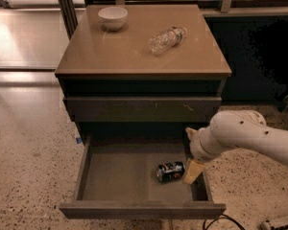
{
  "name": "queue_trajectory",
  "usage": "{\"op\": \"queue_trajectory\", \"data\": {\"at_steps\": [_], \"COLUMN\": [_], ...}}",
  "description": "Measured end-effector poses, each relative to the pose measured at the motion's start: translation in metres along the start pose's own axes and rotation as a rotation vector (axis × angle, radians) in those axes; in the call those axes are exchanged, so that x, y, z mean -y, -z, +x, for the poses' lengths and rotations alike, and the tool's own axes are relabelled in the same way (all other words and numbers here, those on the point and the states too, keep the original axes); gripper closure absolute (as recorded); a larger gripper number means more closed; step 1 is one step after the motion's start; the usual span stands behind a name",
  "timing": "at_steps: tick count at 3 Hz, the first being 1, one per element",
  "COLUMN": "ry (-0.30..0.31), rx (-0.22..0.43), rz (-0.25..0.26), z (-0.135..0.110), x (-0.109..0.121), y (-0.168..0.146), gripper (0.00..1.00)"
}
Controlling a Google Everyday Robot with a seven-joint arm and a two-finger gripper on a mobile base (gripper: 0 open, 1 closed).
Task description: Pick pepsi can from middle drawer and place on counter
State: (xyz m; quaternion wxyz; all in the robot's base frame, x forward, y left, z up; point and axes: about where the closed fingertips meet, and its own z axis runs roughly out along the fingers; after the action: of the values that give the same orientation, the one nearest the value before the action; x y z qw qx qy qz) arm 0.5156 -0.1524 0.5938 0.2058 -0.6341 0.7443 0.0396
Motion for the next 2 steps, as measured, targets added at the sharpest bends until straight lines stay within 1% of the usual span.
{"op": "queue_trajectory", "data": {"at_steps": [1, 2], "ry": [-0.009, -0.013], "rx": [0.001, 0.008], "rz": [-0.056, -0.053], "z": [0.0103, 0.0117], "x": [-0.0062, -0.009], "y": [-0.0387, -0.0471], "gripper": [0.0, 0.0]}}
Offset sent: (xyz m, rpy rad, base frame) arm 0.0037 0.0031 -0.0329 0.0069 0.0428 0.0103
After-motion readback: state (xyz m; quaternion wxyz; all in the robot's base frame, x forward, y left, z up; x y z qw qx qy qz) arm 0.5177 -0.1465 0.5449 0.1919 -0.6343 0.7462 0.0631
